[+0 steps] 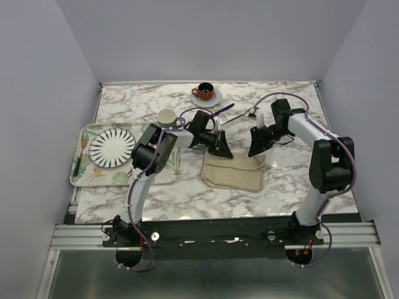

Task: Fold the napkin into a case and place the utensils inside
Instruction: Smooth out the 2/3-rectangle-folded napkin at the center of the board.

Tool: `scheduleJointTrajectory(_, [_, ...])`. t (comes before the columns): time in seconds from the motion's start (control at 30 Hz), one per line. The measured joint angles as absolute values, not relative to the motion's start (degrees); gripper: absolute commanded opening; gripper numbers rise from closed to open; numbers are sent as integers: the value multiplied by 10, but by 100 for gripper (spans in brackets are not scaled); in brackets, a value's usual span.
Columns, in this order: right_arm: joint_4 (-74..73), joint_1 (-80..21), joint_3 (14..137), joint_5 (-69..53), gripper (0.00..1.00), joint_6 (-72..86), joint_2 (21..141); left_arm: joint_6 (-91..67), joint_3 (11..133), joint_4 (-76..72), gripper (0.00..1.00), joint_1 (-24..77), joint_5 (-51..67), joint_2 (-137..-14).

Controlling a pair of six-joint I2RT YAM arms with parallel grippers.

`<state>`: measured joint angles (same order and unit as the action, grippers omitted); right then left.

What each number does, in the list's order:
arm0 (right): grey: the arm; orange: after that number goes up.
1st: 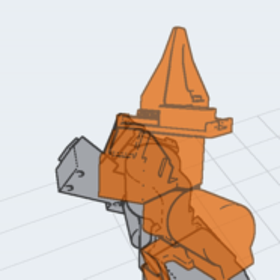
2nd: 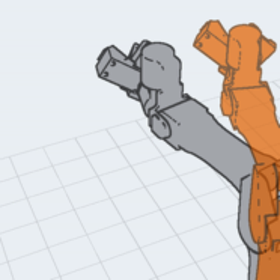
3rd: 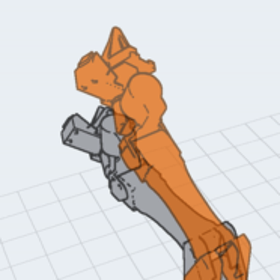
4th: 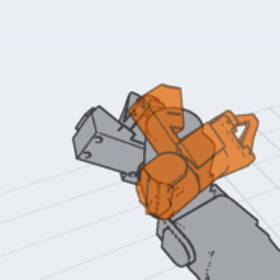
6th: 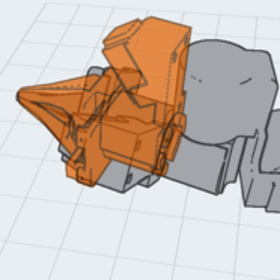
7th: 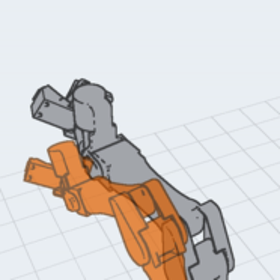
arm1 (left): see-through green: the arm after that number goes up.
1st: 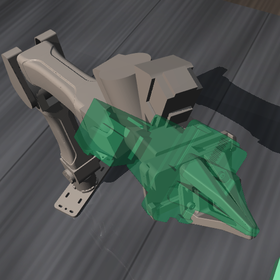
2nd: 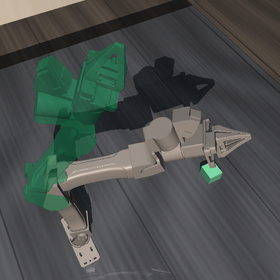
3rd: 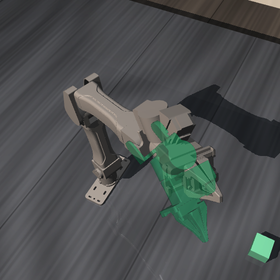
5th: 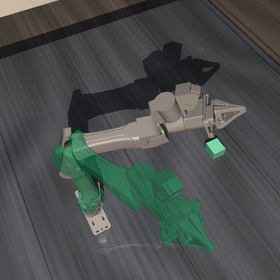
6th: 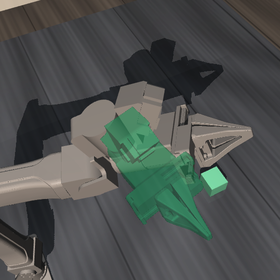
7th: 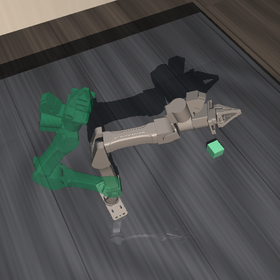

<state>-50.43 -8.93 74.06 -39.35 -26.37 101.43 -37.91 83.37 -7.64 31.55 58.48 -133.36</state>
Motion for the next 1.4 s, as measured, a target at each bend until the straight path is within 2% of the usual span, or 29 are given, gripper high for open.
scheduleJointTrajectory(0.17, [-471, -43, 704, -462, 32, -174, 1076, -392, 834, -83, 28, 315, 585, -1338])
scheduleJointTrajectory(0.27, [-459, -41, 672, -473, 27, -147, 1095, -401, 834, -89, 29, 315, 586, -1341])
scheduleJointTrajectory(0.5, [-452, -29, 661, -531, 26, -80, 1167, -411, 827, -106, 31, 307, 594, -1342])
scheduleJointTrajectory(0.63, [-456, -27, 665, -533, 27, -60, 1175, -410, 825, -108, 30, 306, 597, -1341])
scheduleJointTrajectory(0.8, [-466, -27, 674, -523, 27, -49, 1175, -432, 796, -145, 36, 305, 603, -1326])
scheduleJointTrajectory(0.9, [-481, -29, 698, -500, 27, -40, 1179, -446, 771, -156, 36, 299, 609, -1289])
scheduleJointTrajectory(1.1, [-513, -29, 751, -456, 29, -48, 1188, -440, 771, -150, 27, 291, 608, -1285])
scheduleJointTrajectory(1.23, [-542, -29, 804, -439, 37, -68, 1207, -442, 783, -149, 21, 291, 604, -1315])
scheduleJointTrajectory(1.4, [-586, -29, 840, -434, 40, -117, 1197, -454, 788, -149, 19, 290, 599, -1331])
